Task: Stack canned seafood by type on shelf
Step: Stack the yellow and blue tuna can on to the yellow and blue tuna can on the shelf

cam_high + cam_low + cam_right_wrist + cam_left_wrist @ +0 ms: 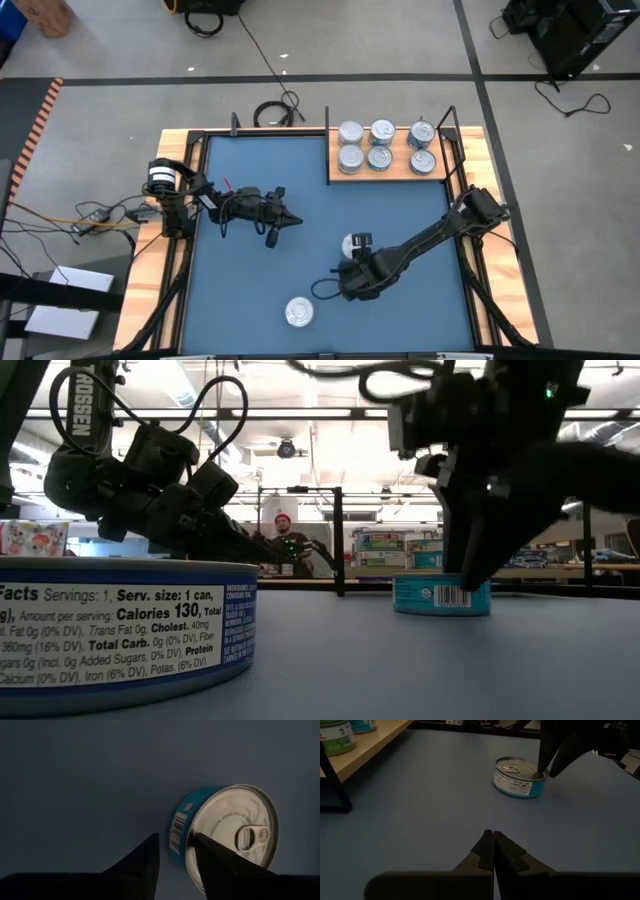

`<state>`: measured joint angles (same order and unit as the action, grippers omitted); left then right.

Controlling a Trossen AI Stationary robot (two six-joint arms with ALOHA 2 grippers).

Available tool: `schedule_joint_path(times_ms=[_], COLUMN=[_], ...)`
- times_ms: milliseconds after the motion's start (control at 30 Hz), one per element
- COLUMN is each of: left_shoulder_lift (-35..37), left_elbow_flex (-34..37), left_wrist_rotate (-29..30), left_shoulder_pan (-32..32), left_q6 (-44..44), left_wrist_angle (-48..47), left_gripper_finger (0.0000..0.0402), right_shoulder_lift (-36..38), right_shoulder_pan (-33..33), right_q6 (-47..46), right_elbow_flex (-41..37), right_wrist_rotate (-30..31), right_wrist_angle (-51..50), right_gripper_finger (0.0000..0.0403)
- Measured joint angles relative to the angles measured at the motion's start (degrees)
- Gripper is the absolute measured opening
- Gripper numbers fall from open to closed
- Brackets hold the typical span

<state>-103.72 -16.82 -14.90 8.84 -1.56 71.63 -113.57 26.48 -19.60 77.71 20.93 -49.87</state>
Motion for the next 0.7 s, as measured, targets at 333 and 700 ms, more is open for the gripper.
schedule_joint_path(times_ms=[333, 700], left_shoulder_lift=[0.00, 0.00], left_elbow_flex=[0.00, 0.00], left_wrist_rotate=[-0.02, -0.04], left_shoulder_pan=[0.00, 0.00], left_q6=[0.00, 0.00], left_wrist_angle=[-0.34, -0.43], left_gripper_finger=[0.0005, 0.0005], right_shoulder_lift=[-1.12, 1.30], right_shoulder_pan=[-0.11, -0.46], right_q6=[0.42, 1.76], right_elbow_flex=[0.07, -0.17], right_wrist_rotate=[3.74, 3.40], right_wrist_angle=[-0.50, -1.92], right_gripper_finger=[0.0030, 0.0004])
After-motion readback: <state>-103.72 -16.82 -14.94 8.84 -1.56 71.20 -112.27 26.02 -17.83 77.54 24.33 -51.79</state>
